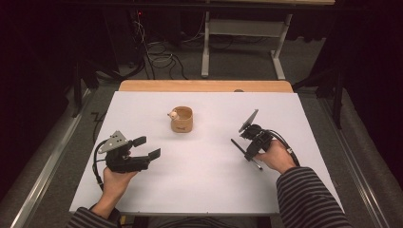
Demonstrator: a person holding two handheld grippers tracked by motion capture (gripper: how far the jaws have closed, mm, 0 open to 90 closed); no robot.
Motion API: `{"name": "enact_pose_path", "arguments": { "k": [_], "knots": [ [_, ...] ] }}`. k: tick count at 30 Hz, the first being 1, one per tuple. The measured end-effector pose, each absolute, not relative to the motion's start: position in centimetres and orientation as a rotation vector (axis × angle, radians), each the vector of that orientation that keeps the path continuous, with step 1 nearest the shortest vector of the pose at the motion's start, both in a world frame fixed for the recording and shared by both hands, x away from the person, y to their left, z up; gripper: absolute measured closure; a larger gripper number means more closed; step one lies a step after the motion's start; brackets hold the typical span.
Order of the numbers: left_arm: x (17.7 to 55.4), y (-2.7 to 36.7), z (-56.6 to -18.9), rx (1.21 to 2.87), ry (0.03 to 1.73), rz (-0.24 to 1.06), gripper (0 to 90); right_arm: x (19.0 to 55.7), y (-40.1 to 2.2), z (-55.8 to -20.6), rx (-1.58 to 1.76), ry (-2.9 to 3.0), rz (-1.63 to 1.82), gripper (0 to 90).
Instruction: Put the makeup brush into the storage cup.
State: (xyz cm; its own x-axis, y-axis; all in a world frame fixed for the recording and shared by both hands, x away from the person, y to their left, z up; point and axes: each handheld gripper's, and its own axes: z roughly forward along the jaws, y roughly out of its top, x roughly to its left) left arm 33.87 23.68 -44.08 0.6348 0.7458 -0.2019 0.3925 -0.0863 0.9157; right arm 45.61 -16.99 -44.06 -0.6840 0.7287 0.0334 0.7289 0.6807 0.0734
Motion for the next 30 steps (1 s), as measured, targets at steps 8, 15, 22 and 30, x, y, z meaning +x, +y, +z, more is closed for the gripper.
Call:
{"name": "enact_pose_path", "arguments": {
  "k": [8, 15, 22, 30],
  "knots": [
    [33.87, 23.67, -44.08, 1.704, 0.937, 0.382, 22.1, 45.49, -17.12, -44.34, -1.263, -2.871, -0.113, 76.3],
    [33.90, 23.65, -44.09, 1.705, 0.937, 0.381, 22.1, 45.48, -17.03, -44.66, -1.230, -2.886, -0.074, 79.8],
    [33.86, 23.67, -44.08, 1.704, 0.938, 0.382, 22.1, 45.40, -16.87, -44.79, -1.206, -2.899, -0.059, 83.8],
    [33.88, 23.66, -44.08, 1.705, 0.938, 0.381, 22.2, 45.30, -16.88, -44.83, -1.204, -2.907, -0.064, 85.2]
  ]
}}
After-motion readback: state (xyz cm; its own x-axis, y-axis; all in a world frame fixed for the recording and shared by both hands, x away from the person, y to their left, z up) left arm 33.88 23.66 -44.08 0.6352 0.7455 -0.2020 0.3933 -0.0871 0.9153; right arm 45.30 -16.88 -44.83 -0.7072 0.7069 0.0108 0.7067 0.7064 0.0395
